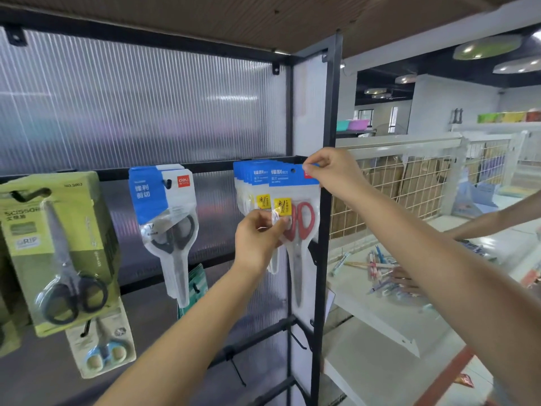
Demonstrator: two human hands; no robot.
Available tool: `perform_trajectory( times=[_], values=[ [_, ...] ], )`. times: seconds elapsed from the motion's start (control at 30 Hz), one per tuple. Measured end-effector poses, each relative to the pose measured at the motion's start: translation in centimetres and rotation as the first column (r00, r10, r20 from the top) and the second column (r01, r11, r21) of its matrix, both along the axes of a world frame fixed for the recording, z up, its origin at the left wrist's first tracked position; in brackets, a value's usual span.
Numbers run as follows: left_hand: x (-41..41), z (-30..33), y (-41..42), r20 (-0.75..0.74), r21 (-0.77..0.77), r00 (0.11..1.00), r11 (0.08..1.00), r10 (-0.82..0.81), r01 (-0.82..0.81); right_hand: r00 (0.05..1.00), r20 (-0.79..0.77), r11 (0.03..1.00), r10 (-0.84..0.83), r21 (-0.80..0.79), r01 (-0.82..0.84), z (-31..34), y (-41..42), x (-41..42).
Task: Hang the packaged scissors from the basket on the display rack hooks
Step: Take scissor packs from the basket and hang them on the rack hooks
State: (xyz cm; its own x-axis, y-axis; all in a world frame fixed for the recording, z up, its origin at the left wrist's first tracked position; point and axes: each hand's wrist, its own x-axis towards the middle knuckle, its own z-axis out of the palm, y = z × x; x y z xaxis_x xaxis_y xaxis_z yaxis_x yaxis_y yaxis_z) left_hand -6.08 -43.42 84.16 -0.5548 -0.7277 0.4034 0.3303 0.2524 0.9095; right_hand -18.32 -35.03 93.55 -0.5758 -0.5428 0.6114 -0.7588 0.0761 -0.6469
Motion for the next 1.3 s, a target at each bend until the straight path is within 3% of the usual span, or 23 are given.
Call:
perform_trajectory(
  times=[0.27, 0.43, 0.57, 0.7, 0.9, 1.1, 1.3],
  values=[
    [-1.1, -0.1, -0.9, 0.034, 0.041, 0.999, 0.999, 0.020, -0.022, 1.000, -0.022, 1.000, -0.004, 0.030, 0.005, -0.2, -1.8, -1.3],
    [-2.2, -0.8, -2.5, 0.082, 0.089, 0.990, 0.988, 0.116, -0.124, 0.998, -0.064, 1.000, -0.020, -0.009, 0.020, -1.2, -3.6, -2.0],
    [-3.0, -0.7, -4.2, 0.153, 0.035, 0.960, 0.970, 0.234, -0.242, 0.996, -0.087, 0.999, -0.004, -0.048, 0.000, -2.1, -5.0, -2.5],
    [-3.6, -0.7, -5.3, 0.217, -0.022, 0.936, 0.960, 0.278, -0.280, 0.976, -0.216, 0.998, -0.032, -0.054, 0.021, -3.0, -6.1, -3.3],
    [-4.1, -0.7, -6.0, 0.297, -0.177, 0.869, 0.917, 0.396, -0.358, 0.943, -0.322, 0.995, -0.088, -0.063, 0.072, -4.4, -7.0, -3.6],
    [-2.1, -0.5, -5.2, 0.321, -0.598, 0.742, 0.733, 0.589, -0.324, 0.928, -0.364, 0.994, -0.079, 0.036, 0.099, -5.3, -4.1, -1.8],
    [0.7, 0.6, -1.7, 0.252, -0.761, 0.767, 0.611, 0.590, -0.220, 0.912, -0.374, 0.966, -0.166, 0.124, 0.227, -4.6, 1.4, 1.1]
  ],
)
